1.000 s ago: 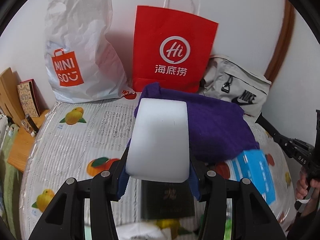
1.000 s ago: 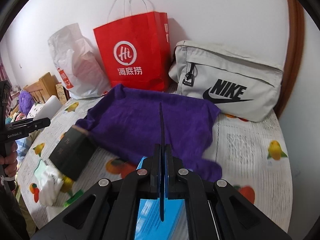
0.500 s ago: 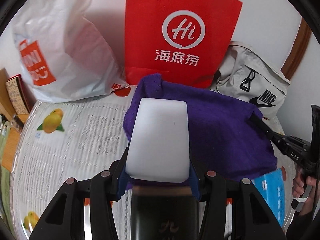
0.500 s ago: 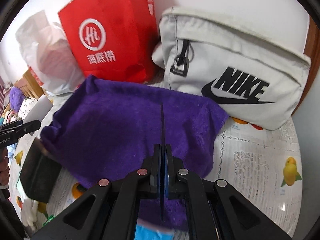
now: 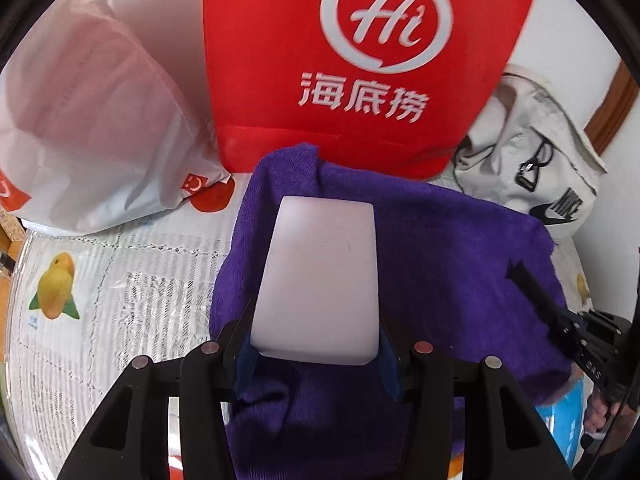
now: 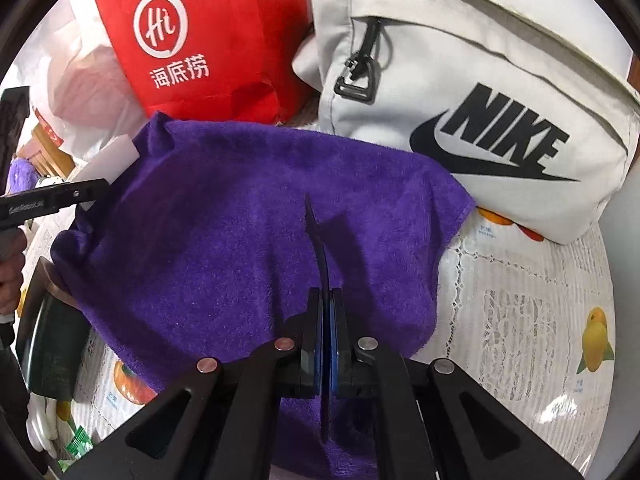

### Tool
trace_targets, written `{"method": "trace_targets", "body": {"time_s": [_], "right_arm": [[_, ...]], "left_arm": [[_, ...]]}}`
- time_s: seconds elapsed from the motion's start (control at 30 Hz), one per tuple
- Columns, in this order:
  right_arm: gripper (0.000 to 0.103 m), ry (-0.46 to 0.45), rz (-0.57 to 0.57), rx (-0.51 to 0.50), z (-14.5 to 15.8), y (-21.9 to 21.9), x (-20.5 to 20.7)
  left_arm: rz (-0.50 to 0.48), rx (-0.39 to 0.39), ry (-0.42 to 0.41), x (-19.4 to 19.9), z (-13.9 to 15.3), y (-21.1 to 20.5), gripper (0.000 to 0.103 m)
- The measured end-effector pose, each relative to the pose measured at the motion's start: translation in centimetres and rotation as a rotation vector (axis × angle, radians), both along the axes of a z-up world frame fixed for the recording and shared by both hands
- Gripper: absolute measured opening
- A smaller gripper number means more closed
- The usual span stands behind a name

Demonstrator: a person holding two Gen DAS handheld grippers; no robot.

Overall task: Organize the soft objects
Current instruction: 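Carry the sponge onto the purple towel and open the left gripper, then move the left gripper to the white glove and grasp it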

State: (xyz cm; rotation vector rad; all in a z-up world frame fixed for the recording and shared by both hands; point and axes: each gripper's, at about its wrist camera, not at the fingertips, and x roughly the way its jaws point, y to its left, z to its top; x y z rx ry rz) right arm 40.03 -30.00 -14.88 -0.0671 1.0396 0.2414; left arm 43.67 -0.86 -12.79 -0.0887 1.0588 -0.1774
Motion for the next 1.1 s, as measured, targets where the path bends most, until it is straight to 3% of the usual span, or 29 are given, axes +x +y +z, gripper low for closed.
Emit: {"method": "trace_targets", "body": {"time_s": [0.37, 0.43, 0.47, 0.5, 0.53, 0.6, 0.63, 0.9, 0.97, 1.1], "right_arm": [[0.006, 0.041, 0.018, 0.018, -1.0, 0.0, 0.5], [0.014, 0.046, 0.023, 0.015, -1.1, -0.2, 0.5], [0.026, 0.045, 0.023, 0.016, -1.0, 0.0, 0.5], [0.040, 0.037, 0.025, 0.018, -0.8, 0.0, 0.4], [0.044, 0.028, 0.038, 0.034, -0.5, 0.0, 0.3], [0.067, 0.014, 0.044, 0.042, -0.1, 0.1, -0.1], [0.070, 0.000, 0.045, 0.037, 0.1, 0.2, -0.2], [0.071, -0.009, 0.020, 0.023, 2.1, 0.2, -2.2], [0.077, -0.035, 0.000, 0.006, 3.0, 0.0, -3.1], [0.078, -0.077, 0.003, -0.015, 5.0, 0.0, -5.4]], "left_arm": [[-0.014, -0.010, 0.045, 2.1, -1.3, -0.4, 0.050], [-0.013, -0.007, 0.051, 2.2, -1.4, -0.4, 0.050], [-0.015, -0.009, 0.063, 2.3, -1.4, -0.4, 0.051], [-0.018, -0.010, 0.072, 2.3, -1.5, -0.6, 0.055], [-0.025, -0.014, 0.079, 2.3, -1.4, -0.7, 0.061], [-0.028, -0.007, 0.069, 2.3, -1.3, -1.3, 0.074], [-0.023, 0.007, 0.058, 2.1, -1.1, -1.4, 0.076], [0.001, 0.126, 0.070, 0.8, 0.9, -1.8, 0.076], [-0.001, 0.158, 0.047, -0.2, 1.8, -1.7, 0.076], [-0.003, 0.125, -0.020, -3.3, 3.9, -0.7, 0.076]]}}
